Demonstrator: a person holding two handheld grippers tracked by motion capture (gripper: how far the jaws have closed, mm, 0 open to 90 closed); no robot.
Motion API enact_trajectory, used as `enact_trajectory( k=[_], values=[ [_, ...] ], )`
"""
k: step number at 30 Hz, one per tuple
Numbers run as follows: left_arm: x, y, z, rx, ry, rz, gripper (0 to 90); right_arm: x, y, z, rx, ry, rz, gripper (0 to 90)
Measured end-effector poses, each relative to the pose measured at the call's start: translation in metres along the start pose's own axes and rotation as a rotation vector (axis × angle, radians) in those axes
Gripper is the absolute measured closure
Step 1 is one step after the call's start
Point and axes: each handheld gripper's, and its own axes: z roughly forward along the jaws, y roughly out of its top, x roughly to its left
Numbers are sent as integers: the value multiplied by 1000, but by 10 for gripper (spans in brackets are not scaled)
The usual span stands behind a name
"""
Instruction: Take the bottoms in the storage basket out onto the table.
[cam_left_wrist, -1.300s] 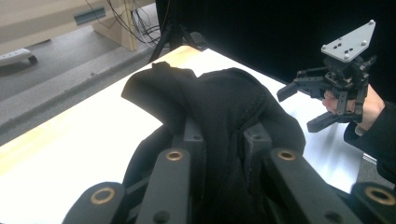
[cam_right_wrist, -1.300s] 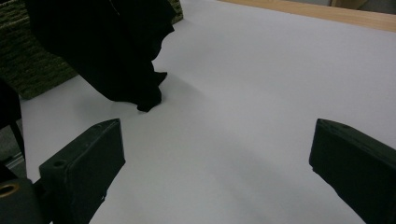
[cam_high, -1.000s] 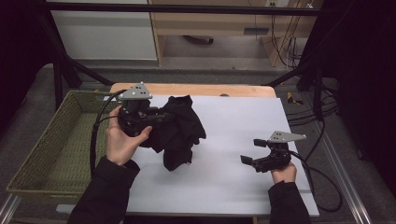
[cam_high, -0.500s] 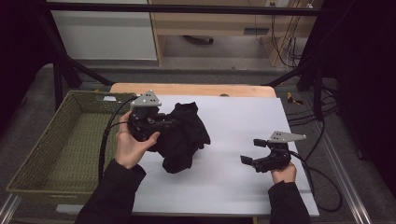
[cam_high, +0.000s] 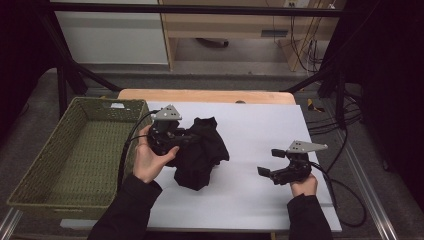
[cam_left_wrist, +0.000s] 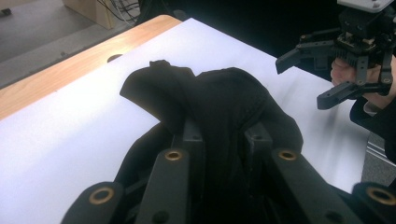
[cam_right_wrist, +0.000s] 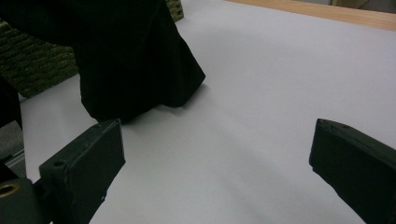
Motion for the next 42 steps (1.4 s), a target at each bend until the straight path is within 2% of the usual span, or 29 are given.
enact_trajectory(
  k=[19,30,42],
  values=[
    [-1,-17,31,42,-5,1,754,0,0,0,-3,0,1,40],
    [-1,-28,53,77,-23,-14,748,0,0,0,0,-2,-2,40],
    [-4,-39,68,97,-32,-5,732,0,0,0,1,0,-1,40]
  ],
)
